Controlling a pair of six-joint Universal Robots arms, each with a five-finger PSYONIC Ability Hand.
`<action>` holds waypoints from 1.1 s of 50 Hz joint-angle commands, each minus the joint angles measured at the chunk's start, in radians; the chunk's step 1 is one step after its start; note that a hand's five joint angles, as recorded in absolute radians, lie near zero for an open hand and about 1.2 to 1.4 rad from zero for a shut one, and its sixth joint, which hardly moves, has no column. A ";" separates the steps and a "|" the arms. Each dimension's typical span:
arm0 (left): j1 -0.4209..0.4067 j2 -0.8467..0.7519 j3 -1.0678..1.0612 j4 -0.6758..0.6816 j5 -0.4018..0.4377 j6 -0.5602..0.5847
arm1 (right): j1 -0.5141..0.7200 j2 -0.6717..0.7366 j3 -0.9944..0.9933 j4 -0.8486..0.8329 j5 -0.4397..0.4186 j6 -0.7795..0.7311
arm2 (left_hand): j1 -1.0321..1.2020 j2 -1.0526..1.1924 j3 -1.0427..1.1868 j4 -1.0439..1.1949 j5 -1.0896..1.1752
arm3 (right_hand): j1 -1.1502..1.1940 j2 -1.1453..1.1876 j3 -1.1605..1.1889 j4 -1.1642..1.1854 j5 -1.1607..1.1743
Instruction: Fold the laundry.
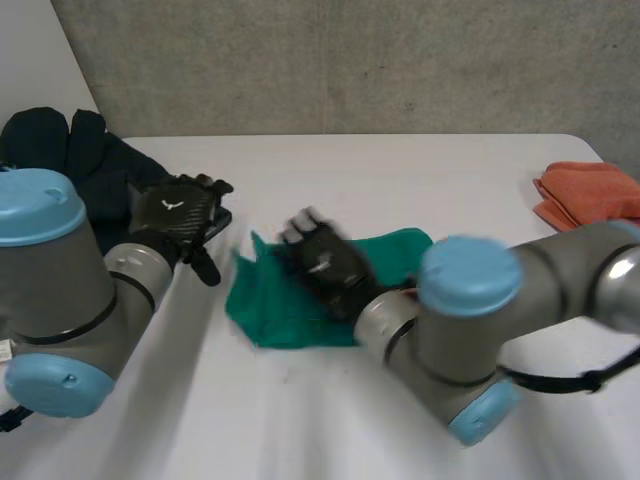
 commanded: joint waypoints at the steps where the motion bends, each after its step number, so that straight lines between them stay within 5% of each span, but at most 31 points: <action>1: -0.054 -0.014 0.026 0.001 -0.001 0.000 | -0.200 -0.127 0.106 0.204 0.078 0.199 | -0.015 -0.035 -0.042 -0.030 -0.049 | -0.053 -0.041 -0.037 -0.041 -0.048; 6: -0.082 -0.018 0.029 0.001 -0.001 0.000 | -0.280 -0.093 0.187 0.225 0.075 0.162 | -0.015 -0.035 -0.042 -0.030 -0.049 | -0.050 -0.038 -0.034 -0.038 -0.045; 9: -0.102 -0.020 0.030 0.003 -0.001 0.000 | -0.315 -0.066 0.198 0.207 0.099 0.134 | -0.015 -0.035 -0.042 -0.030 -0.049 | 0.551 0.563 0.567 0.563 0.556; 10: -0.105 -0.020 0.030 0.001 -0.001 0.000 | -0.341 -0.064 0.198 0.195 0.120 0.109 | -0.015 -0.035 -0.042 -0.030 -0.049 | 1.117 1.129 1.133 1.129 1.122; 13: -0.108 -0.018 0.029 0.001 -0.002 0.000 | -0.369 -0.075 0.187 0.129 0.189 0.038 | -0.015 -0.035 -0.042 -0.030 -0.049 | 1.169 1.181 1.184 1.180 1.174; 20: -0.105 0.006 0.024 0.000 -0.005 0.000 | -0.214 -0.125 0.143 -0.020 0.204 -0.091 | -0.015 -0.035 -0.042 -0.030 -0.049 | 1.169 1.181 1.184 1.180 1.174; 25: -0.094 0.043 0.018 0.000 -0.008 0.000 | 0.002 -0.109 0.123 -0.109 0.049 -0.096 | -0.015 -0.035 -0.042 -0.030 -0.049 | 1.169 1.181 1.184 1.180 1.174; 31: -0.082 0.042 0.013 -0.005 -0.016 -0.002 | 0.111 0.025 0.103 -0.097 -0.094 -0.097 | -0.008 -0.029 -0.036 -0.024 -0.042 | 1.169 1.181 1.184 1.180 1.174; 32: -0.080 0.042 0.013 -0.005 -0.016 -0.004 | 0.117 0.034 0.104 -0.091 -0.094 -0.097 | -0.002 -0.023 -0.030 -0.018 -0.036 | 0.908 0.920 0.924 0.920 0.913; 33: -0.080 0.040 0.013 -0.005 -0.017 -0.002 | 0.117 0.034 0.100 -0.083 -0.086 -0.084 | 0.001 -0.020 -0.027 -0.015 -0.034 | 0.286 0.299 0.302 0.298 0.292; 34: -0.082 0.039 0.013 -0.005 -0.016 -0.007 | 0.119 0.029 0.097 -0.082 -0.079 -0.070 | 0.006 -0.014 -0.021 -0.009 -0.028 | -0.053 -0.041 -0.037 -0.041 -0.048; 41: -0.089 0.036 0.043 -0.005 -0.016 -0.077 | -0.025 -0.104 0.126 -0.063 0.027 0.304 | 0.007 -0.014 -0.021 -0.009 -0.028 | -0.053 -0.041 -0.037 -0.041 -0.048; 48: -0.161 -0.021 0.141 -0.012 -0.018 -0.129 | -0.165 -0.279 0.192 0.010 -0.062 0.723 | 0.036 0.016 0.008 0.020 0.002 | -0.053 -0.041 -0.037 -0.041 -0.048; 55: -0.250 -0.144 0.256 -0.057 -0.019 -0.180 | -0.229 -0.257 0.117 0.191 -0.070 0.773 | 0.086 0.065 0.058 0.070 0.052 | -0.053 -0.041 -0.037 -0.041 -0.048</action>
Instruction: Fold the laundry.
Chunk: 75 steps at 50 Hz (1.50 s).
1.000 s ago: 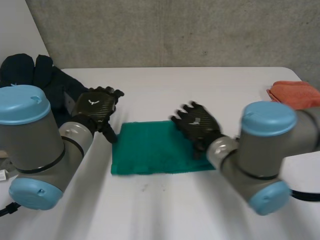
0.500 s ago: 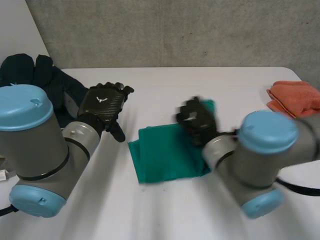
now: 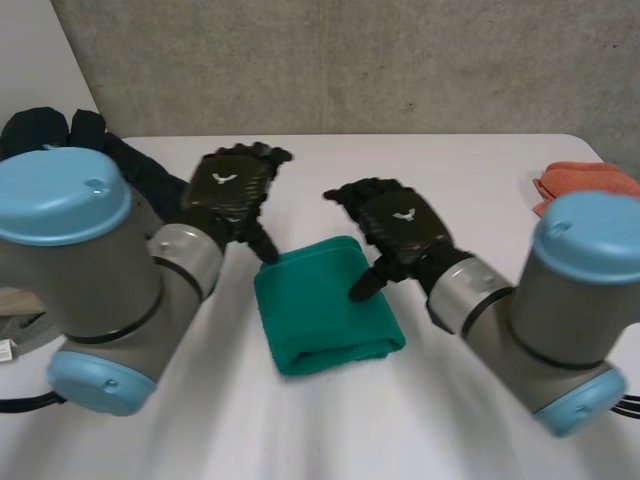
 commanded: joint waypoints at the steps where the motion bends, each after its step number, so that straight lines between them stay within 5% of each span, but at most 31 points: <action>1: -0.084 -0.128 0.113 -0.050 -0.002 -0.046 | -0.057 0.041 -0.101 0.199 -0.016 0.055 | 0.082 0.065 0.058 0.069 0.051 | -0.052 -0.043 -0.040 -0.043 -0.050; 14: -0.123 -0.336 0.154 -0.217 -0.198 -0.064 | -0.048 0.362 -0.368 0.400 -0.027 -0.096 | 0.053 0.035 0.029 0.039 0.022 | -0.052 -0.043 -0.040 -0.043 -0.050; 25: -0.080 -0.316 0.096 -0.228 -0.191 0.043 | -0.030 0.364 -0.371 0.397 0.105 -0.371 | 0.015 -0.003 -0.009 0.001 -0.016 | -0.052 -0.043 -0.040 -0.043 -0.050; 37: -0.040 -0.061 0.131 -0.105 0.072 0.129 | 0.082 0.100 -0.054 0.072 0.165 -0.437 | 0.026 0.009 0.002 0.013 -0.004 | -0.052 -0.043 -0.040 -0.043 -0.050; 42: 0.008 -0.006 0.127 -0.112 0.270 0.120 | 0.117 0.071 0.104 -0.021 0.157 -0.503 | 0.032 0.015 0.008 0.019 0.002 | -0.052 -0.043 -0.040 -0.043 -0.050; 44: 0.019 0.035 0.113 -0.127 0.412 0.098 | 0.120 0.071 0.166 -0.060 0.137 -0.530 | 0.032 0.015 0.008 0.019 0.002 | -0.052 -0.043 -0.040 -0.043 -0.050; 48: 0.038 0.052 0.102 -0.151 0.507 0.049 | 0.127 0.083 0.215 -0.118 0.102 -0.549 | 0.035 0.018 0.011 0.022 0.004 | -0.052 -0.043 -0.040 -0.043 -0.050; 59: 0.043 0.042 0.098 -0.151 0.507 0.012 | 0.133 0.210 0.145 -0.250 0.105 -0.566 | 0.035 0.018 0.011 0.022 0.004 | -0.042 -0.033 -0.029 -0.033 -0.040; 75: 0.048 0.040 0.096 -0.151 0.507 0.008 | 0.127 0.321 -0.001 -0.250 0.090 -0.554 | 0.035 0.018 0.011 0.022 0.004 | 0.287 0.296 0.300 0.296 0.289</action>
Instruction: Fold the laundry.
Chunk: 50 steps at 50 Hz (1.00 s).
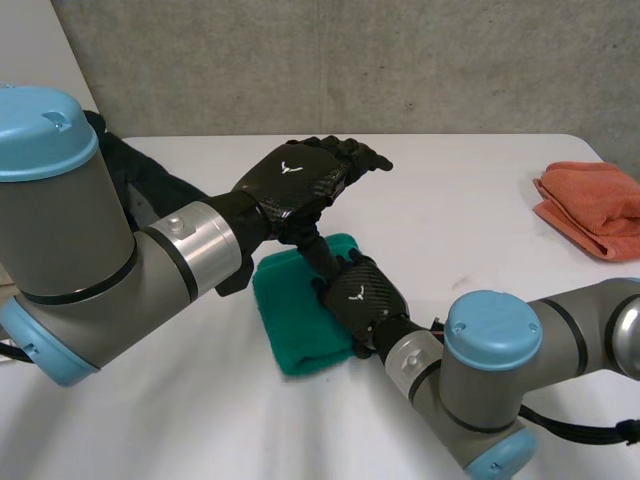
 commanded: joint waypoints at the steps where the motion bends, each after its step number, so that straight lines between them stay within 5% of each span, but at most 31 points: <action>1: 0.002 0.002 0.000 0.000 0.002 -0.002 | -0.003 0.039 -0.057 0.002 -0.007 0.012 | 0.018 0.007 0.010 0.012 0.006 | 0.153 0.173 0.152 0.154 0.171; 12: 0.004 0.002 -0.001 -0.001 0.002 -0.002 | -0.004 0.073 -0.120 0.001 -0.031 0.022 | 0.018 0.007 0.010 0.012 0.006 | 0.406 0.425 0.404 0.406 0.423; 19: 0.008 0.005 -0.004 -0.001 0.002 -0.002 | -0.004 0.116 -0.191 0.004 -0.050 0.023 | 0.021 0.010 0.013 0.014 0.009 | 1.010 1.029 1.008 1.010 1.027; 27: 0.011 0.017 0.011 0.002 0.002 0.000 | -0.021 0.110 -0.304 -0.001 -0.024 0.069 | 0.024 0.013 0.016 0.017 0.012 | 1.022 1.041 1.020 1.022 1.039; 34: 0.018 0.031 0.060 0.005 0.002 0.001 | -0.216 -0.019 -0.376 -0.166 0.006 0.264 | 0.024 0.013 0.016 0.017 0.012 | 1.022 1.041 1.020 1.022 1.039; 42: 0.016 0.048 0.086 0.005 0.003 0.003 | -0.486 -0.035 -0.484 -0.245 0.003 0.319 | 0.030 0.018 0.022 0.023 0.018 | 1.022 1.041 1.020 1.022 1.039; 50: 0.010 0.031 0.081 0.005 0.003 0.003 | -0.771 0.212 -0.686 -0.249 -0.215 0.379 | 0.047 0.036 0.039 0.041 0.036 | 1.022 1.041 1.020 1.022 1.039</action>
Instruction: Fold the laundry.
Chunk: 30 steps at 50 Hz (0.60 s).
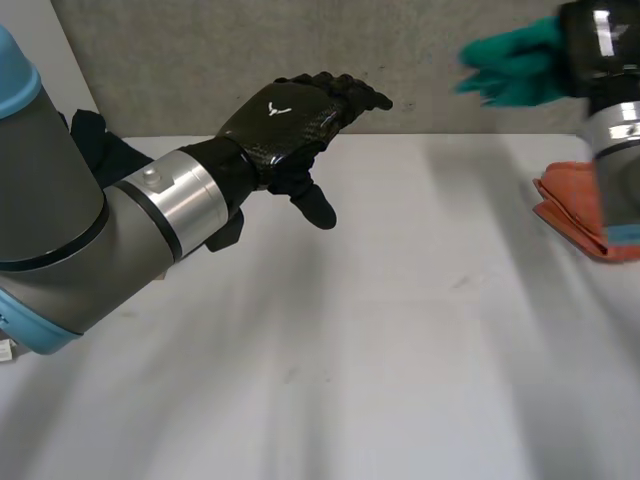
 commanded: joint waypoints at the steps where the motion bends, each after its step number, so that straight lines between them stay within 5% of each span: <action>1: -0.005 -0.016 -0.006 0.000 0.000 0.000 | -0.234 0.234 -0.175 0.006 -0.200 0.047 | 0.044 0.035 0.038 0.041 0.036 | 0.369 0.246 0.239 0.198 0.265; 16: -0.013 -0.053 -0.017 0.000 -0.001 -0.001 | -0.528 0.427 -0.130 0.006 -0.545 0.055 | 0.061 0.053 0.055 0.058 0.053 | 0.369 0.246 0.239 0.198 0.265; 21: -0.022 -0.053 -0.015 0.000 -0.001 -0.001 | -0.544 0.408 -0.097 0.006 -0.567 0.055 | 0.061 0.053 0.055 0.058 0.053 | 0.369 0.246 0.239 0.198 0.265; 22: -0.023 -0.053 -0.015 0.000 -0.001 0.000 | -0.544 0.400 -0.093 0.007 -0.565 0.055 | 0.061 0.053 0.055 0.058 0.053 | 0.315 0.192 0.185 0.144 0.211; 23: -0.025 -0.053 -0.015 0.000 -0.001 0.000 | -0.550 0.376 -0.076 0.018 -0.556 0.055 | 0.061 0.053 0.055 0.058 0.053 | -0.211 -0.335 -0.342 -0.383 -0.315; 25: -0.028 -0.051 -0.015 0.000 -0.001 0.000 | -0.564 0.342 -0.045 0.044 -0.541 0.055 | 0.061 0.053 0.055 0.058 0.053 | -0.722 -0.845 -0.853 -0.894 -0.826; 30: -0.031 -0.050 -0.015 -0.002 -0.001 -0.001 | -0.593 0.225 0.012 0.180 -0.489 0.036 | 0.064 0.056 0.058 0.061 0.056 | -0.852 -0.975 -0.983 -1.024 -0.956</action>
